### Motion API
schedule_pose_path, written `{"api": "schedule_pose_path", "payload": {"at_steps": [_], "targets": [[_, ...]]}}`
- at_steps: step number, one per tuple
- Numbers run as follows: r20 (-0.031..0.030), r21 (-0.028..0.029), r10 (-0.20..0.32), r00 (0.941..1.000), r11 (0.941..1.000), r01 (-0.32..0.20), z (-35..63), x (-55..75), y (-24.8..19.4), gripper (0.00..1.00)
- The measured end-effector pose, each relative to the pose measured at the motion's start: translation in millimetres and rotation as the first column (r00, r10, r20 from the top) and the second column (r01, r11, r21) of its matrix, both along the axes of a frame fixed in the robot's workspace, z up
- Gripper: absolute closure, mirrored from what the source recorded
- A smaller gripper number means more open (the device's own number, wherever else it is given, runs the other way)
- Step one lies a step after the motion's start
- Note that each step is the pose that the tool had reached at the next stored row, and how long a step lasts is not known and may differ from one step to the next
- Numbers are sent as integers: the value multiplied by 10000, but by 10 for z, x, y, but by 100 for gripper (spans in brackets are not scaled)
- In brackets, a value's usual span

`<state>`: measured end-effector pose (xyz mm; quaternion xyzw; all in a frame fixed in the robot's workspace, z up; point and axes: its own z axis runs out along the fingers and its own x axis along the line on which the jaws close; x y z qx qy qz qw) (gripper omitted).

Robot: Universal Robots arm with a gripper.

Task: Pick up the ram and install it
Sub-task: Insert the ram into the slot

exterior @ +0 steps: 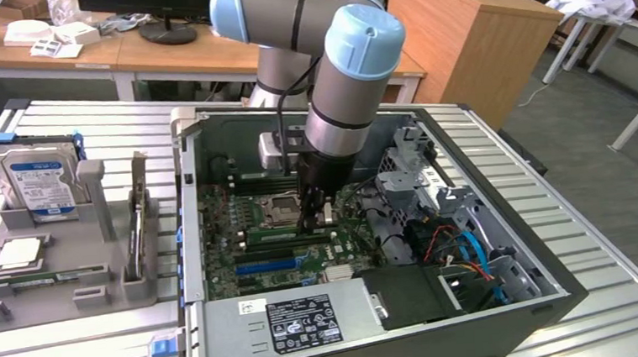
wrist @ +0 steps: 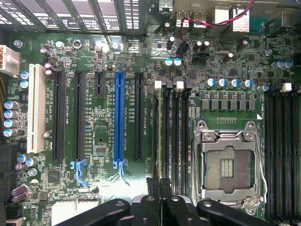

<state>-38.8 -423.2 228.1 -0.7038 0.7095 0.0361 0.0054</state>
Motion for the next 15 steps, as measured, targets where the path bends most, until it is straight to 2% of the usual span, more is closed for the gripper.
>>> {"api": "schedule_pose_path", "payload": {"at_steps": [15], "targets": [[1,2,94,10000,10000,-94,-4,0,0,88]]}}
